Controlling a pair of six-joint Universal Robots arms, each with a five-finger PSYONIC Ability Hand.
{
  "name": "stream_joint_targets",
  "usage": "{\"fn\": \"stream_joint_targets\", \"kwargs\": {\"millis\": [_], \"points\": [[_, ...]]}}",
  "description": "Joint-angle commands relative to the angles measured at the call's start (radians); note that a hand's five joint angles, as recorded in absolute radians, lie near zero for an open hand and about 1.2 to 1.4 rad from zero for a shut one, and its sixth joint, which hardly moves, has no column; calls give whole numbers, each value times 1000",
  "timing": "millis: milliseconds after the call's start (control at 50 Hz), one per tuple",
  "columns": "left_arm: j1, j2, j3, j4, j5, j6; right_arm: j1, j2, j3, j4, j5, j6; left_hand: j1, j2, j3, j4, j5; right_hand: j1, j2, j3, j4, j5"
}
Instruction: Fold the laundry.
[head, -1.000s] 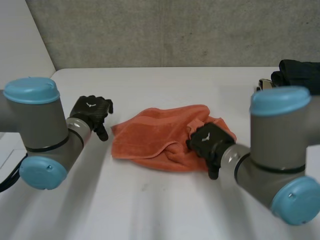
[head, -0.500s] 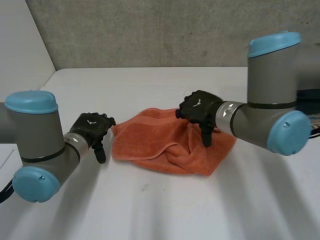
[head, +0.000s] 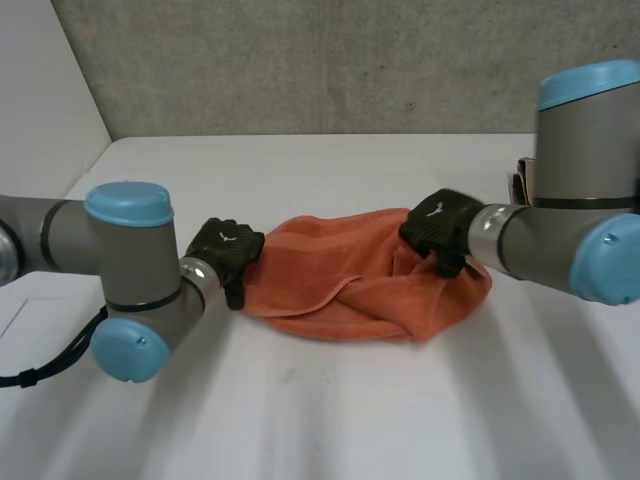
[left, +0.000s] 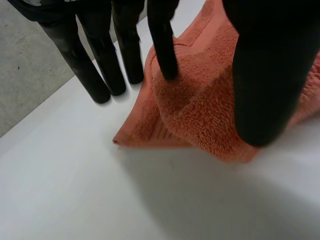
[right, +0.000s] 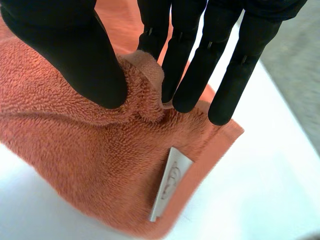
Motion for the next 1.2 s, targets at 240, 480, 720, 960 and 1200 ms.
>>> {"fn": "stream_joint_targets", "kwargs": {"millis": [240, 480, 720, 960, 1200], "points": [[5, 302, -6, -42, -10, -74, -129, -319, 380, -115, 157, 55, 748, 766, 785, 781, 783, 294, 240, 215, 203, 262], [10, 591, -52, -149, -3, -61, -157, -499, 454, -73, 122, 46, 748, 766, 785, 781, 783, 294, 240, 215, 203, 262], [33, 191, 78, -157, 13, 67, -132, -241, 425, -156, 68, 131, 748, 766, 785, 781, 783, 294, 240, 215, 203, 262], [67, 187, 599, 132, 4, -39, -69, -118, 29, -731, 236, 161, 748, 766, 785, 781, 783, 294, 240, 215, 203, 262], [157, 310, 500, 155, 40, -150, -65, -238, 10, -871, 190, 224, 748, 766, 785, 781, 783, 294, 240, 215, 203, 262]]}}
